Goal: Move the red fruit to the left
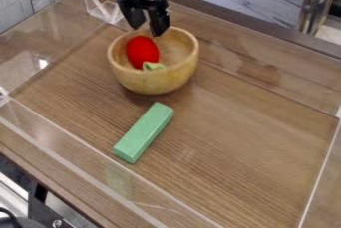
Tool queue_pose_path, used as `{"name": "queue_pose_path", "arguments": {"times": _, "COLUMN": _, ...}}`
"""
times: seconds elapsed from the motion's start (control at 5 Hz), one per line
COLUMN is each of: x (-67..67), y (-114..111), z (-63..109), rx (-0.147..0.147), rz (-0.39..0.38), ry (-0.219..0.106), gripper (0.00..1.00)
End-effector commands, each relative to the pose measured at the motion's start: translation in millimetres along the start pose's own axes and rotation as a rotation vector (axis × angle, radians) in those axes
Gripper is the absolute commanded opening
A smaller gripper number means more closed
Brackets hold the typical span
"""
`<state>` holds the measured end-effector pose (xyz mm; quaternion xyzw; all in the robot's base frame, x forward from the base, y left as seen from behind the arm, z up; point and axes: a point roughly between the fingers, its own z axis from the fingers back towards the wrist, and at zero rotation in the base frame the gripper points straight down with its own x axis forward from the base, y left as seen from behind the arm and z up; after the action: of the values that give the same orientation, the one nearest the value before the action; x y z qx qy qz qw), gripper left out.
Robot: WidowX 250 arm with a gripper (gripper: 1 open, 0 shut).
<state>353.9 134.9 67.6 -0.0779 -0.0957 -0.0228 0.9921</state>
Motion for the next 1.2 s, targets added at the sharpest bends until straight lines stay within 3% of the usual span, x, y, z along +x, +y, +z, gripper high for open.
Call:
{"name": "queue_pose_path", "arguments": {"times": 0.0, "x": 6.8, "y": 4, "z": 8.6, "rx": 0.021, "rz": -0.022, "ry": -0.009, "gripper": 1.00}}
{"name": "queue_pose_path", "arguments": {"times": 0.2, "x": 5.9, "y": 4, "z": 5.2, "rx": 0.017, "rz": -0.036, "ry": 0.016, "gripper": 1.00}}
{"name": "queue_pose_path", "arguments": {"times": 0.6, "x": -4.7, "y": -17, "z": -4.3, "rx": 0.024, "rz": 0.002, "ry": 0.048, "gripper": 1.00}}
{"name": "queue_pose_path", "arguments": {"times": 0.8, "x": -6.6, "y": -14, "z": -14.9, "rx": 0.027, "rz": 0.007, "ry": 0.063, "gripper": 1.00}}
{"name": "queue_pose_path", "arguments": {"times": 1.0, "x": -8.4, "y": -10, "z": -23.8, "rx": 0.030, "rz": 0.013, "ry": 0.075, "gripper": 0.00}}
